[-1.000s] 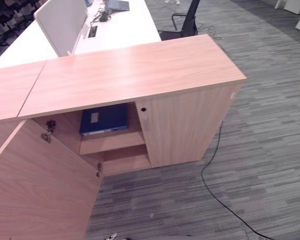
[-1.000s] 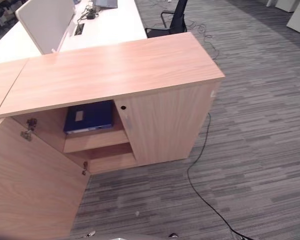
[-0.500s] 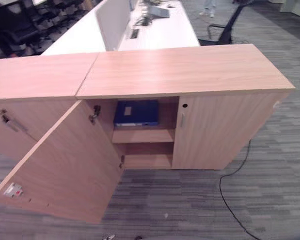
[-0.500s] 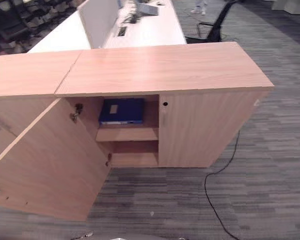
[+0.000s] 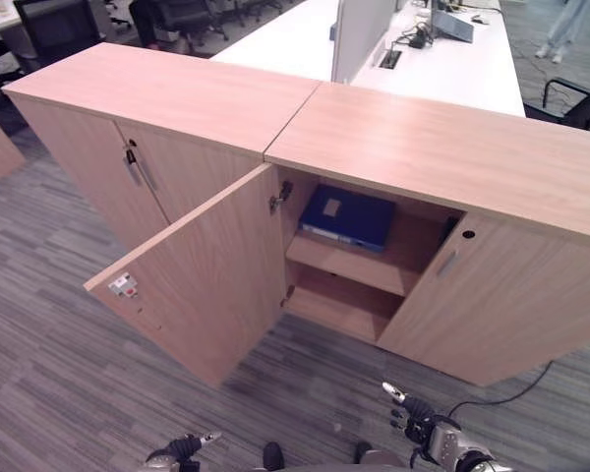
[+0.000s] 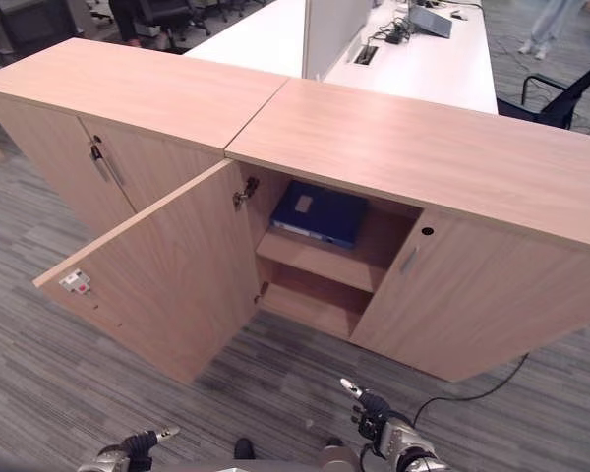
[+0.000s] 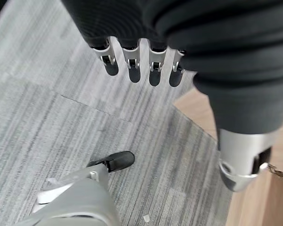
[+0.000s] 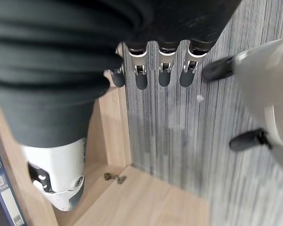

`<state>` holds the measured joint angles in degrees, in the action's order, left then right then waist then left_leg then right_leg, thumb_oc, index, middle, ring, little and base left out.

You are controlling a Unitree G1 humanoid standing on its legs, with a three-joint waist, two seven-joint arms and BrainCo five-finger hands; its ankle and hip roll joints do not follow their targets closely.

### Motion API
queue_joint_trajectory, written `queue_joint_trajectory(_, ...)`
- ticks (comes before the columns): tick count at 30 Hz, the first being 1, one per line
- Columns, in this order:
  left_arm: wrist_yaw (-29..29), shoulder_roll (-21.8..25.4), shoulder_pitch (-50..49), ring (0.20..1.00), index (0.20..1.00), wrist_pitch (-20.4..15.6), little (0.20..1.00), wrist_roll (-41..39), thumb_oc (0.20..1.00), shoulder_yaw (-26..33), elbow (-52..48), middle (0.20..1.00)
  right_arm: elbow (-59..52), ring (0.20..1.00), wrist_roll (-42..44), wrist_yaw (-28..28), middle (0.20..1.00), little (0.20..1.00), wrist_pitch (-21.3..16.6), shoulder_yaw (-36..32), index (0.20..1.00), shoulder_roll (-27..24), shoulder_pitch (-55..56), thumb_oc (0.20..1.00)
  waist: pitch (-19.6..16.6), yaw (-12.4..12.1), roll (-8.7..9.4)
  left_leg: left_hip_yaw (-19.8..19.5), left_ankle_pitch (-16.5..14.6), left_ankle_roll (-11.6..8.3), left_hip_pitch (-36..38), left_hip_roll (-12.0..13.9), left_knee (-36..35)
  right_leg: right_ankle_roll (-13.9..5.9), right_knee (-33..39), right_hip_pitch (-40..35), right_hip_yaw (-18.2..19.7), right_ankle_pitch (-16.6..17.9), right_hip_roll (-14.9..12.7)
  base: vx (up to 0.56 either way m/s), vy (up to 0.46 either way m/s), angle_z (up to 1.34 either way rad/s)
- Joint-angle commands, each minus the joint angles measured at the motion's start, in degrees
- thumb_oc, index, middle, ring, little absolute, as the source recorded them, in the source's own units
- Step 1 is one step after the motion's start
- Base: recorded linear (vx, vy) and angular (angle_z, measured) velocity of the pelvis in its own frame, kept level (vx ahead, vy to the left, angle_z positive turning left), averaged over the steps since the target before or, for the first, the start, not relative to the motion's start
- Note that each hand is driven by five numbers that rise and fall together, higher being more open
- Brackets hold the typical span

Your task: Put the empty folder in the office cabinet

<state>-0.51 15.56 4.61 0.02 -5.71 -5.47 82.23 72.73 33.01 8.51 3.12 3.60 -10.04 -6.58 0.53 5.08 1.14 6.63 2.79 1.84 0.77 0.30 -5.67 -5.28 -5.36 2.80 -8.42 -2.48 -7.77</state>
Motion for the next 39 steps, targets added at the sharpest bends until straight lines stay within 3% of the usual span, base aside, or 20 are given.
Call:
queue_joint_trajectory(1,1.4,0.5,-1.1,1.000,1.000,0.3,1.000,0.3,1.000,1.5,3.0,1.000,3.7,1.000,4.5,-1.4,1.000,1.000,-1.5,-3.5,1.000,0.4,-0.7,1.000,-1.6,-0.1,1.22,5.0,-4.9,-2.08,-1.2,-1.2,0.7,-2.69,4.4,-1.6,-3.6,0.3,0.0,0.04,-0.078,0.02)
queue_joint_trajectory(6,1.8,0.2,-2.0,1.000,1.000,0.3,1.000,-0.9,1.000,2.9,3.7,1.000,5.8,1.000,4.8,-2.0,1.000,1.000,-1.5,-4.7,1.000,0.8,0.3,1.000,-2.7,-0.7,1.97,5.2,-4.9,-2.81,-0.2,-0.6,0.7,-2.49,8.4,-4.1,-3.7,0.9,1.7,0.05,-0.090,0.12)
queue_joint_trajectory(19,2.3,2.9,-2.3,1.000,1.000,0.1,1.000,-5.7,1.000,7.3,3.9,1.000,10.4,1.000,1.1,-3.0,1.000,1.000,-0.7,-6.8,1.000,-1.2,1.5,1.000,-3.6,-2.2,2.61,4.6,-4.7,-3.80,0.9,0.6,0.7,-1.69,10.4,-6.0,-5.9,0.4,2.9,0.02,-0.046,0.03)
queue_joint_trajectory(24,5.5,8.7,-0.8,1.000,1.000,-0.7,1.000,-9.1,1.000,12.9,3.5,1.000,11.5,1.000,2.6,-4.0,1.000,1.000,-0.8,-9.8,1.000,-3.3,3.0,1.000,-4.0,-2.8,2.59,4.5,-4.9,-4.19,1.9,1.1,0.7,-1.52,10.4,-6.7,-6.7,0.0,3.5,0.04,-0.027,0.06)
queue_joint_trajectory(27,6.5,13.6,1.1,1.000,1.000,-1.3,1.000,-7.3,1.000,12.7,2.5,1.000,11.4,1.000,3.0,-4.4,1.000,1.000,-1.2,-10.6,1.000,-4.6,3.6,1.000,-3.8,-2.6,2.19,4.7,-5.1,-4.31,2.3,1.4,0.7,-1.60,10.4,-7.0,-6.7,-0.2,3.7,0.03,-0.009,0.09)
queue_joint_trajectory(32,7.3,22.4,10.9,1.000,1.000,-1.7,1.000,0.7,1.000,5.7,-5.2,1.000,10.8,1.000,3.1,-4.5,1.000,1.000,-1.9,-10.9,1.000,-6.7,6.4,1.000,-3.6,-1.3,0.97,5.5,-5.5,-4.29,2.7,1.5,0.7,-2.08,10.4,-7.0,-6.5,0.1,3.7,0.00,0.002,0.02)
queue_joint_trajectory(39,9.3,21.9,9.4,1.000,1.000,-0.9,1.000,6.7,1.000,5.7,-24.7,1.000,9.4,1.000,1.8,-3.4,1.000,1.000,-1.5,-12.1,1.000,-7.0,8.3,1.000,-3.1,-1.7,0.95,5.2,-5.4,-4.06,2.3,1.3,0.7,-2.29,10.4,-6.9,-7.4,0.0,3.5,0.00,0.015,0.01)
